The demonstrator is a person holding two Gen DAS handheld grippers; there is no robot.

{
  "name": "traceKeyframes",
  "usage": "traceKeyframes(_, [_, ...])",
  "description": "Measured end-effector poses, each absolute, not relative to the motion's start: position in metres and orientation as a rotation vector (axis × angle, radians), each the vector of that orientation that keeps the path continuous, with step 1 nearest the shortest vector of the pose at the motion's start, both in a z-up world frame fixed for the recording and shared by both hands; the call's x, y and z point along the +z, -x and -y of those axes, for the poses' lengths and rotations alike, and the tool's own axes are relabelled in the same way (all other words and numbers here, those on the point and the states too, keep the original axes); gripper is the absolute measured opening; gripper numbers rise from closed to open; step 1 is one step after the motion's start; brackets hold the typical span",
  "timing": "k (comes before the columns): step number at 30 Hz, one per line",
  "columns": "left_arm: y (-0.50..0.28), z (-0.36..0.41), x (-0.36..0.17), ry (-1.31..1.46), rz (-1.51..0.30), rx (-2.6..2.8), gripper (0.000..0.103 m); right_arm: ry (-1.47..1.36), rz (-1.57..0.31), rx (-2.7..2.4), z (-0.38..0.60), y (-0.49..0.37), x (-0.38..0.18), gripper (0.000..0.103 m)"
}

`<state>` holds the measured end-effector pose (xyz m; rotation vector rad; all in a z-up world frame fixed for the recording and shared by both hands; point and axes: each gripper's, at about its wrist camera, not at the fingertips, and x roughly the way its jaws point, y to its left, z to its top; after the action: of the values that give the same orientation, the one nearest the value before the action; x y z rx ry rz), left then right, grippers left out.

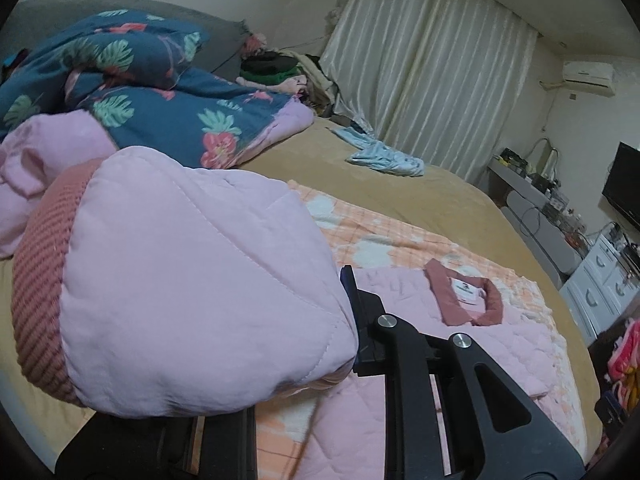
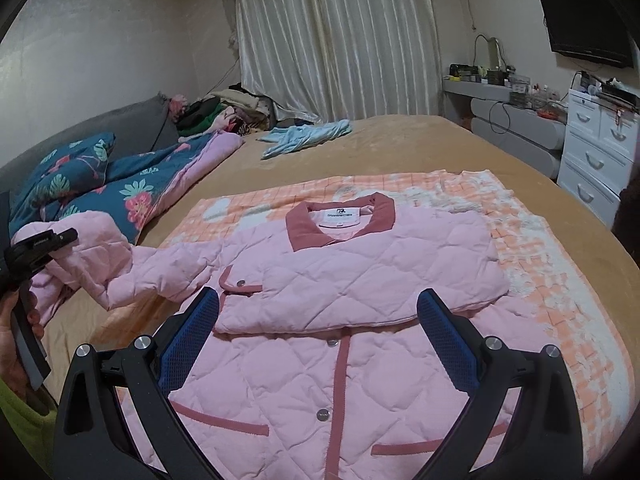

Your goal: Fold large clothes

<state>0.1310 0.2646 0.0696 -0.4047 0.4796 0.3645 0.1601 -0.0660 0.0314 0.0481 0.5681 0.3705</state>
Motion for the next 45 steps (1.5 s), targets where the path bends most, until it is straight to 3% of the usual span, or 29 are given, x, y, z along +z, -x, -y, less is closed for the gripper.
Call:
traceKeyframes(20, [-0.17,-0.169,0.11,0.262,-0.461,0.188,0.012,-0.087,-0.54,0.321,0.103,-0.162,0.038,0.098])
traceKeyframes(45, [-0.232,-0.068,0.102,0.14,-0.544,0.029,0.011,-0.127,-0.518,0.241,0.155,-0.173,0.031,0.099])
